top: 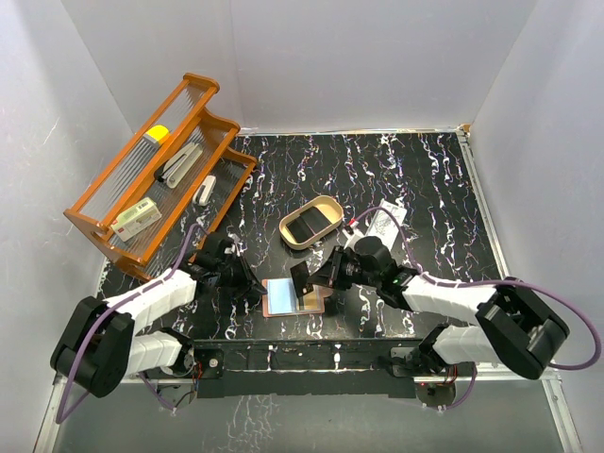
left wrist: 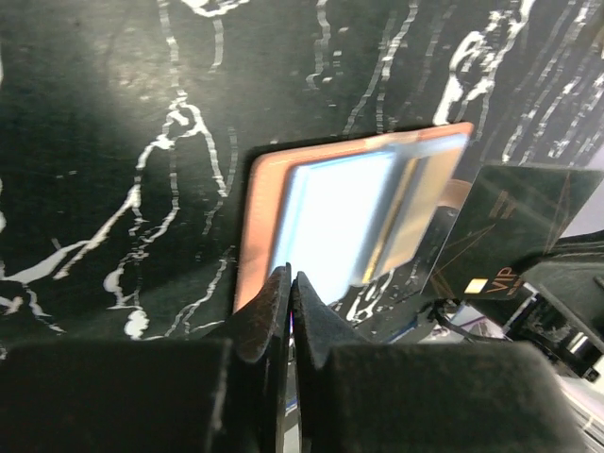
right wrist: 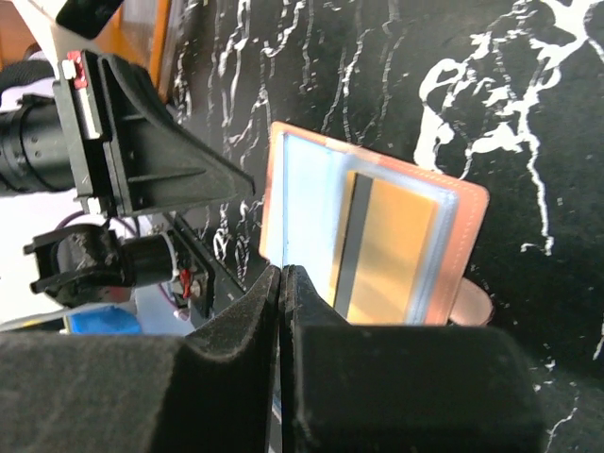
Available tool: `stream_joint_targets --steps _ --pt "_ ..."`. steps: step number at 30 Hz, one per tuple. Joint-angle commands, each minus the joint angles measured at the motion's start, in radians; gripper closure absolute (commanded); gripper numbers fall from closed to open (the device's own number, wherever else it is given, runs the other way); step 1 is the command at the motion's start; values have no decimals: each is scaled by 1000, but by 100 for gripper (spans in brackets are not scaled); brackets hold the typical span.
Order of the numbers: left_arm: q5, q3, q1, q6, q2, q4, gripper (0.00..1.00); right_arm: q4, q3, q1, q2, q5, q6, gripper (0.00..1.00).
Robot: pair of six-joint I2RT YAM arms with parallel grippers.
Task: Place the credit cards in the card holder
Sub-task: Pick up the credit card from the storage box, then insert the credit card into the card holder.
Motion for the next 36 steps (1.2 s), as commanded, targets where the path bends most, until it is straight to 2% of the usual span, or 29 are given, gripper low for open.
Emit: stream_joint_targets --steps 1,22,36 --pt "-36 -37 2 12 25 -23 100 125 -10 9 48 68 23 100" --pt "-23 -88 3 -14 57 35 100 286 -58 84 215 87 89 100" --pt "-32 -91 3 -13 71 32 100 242 -133 101 164 132 91 100"
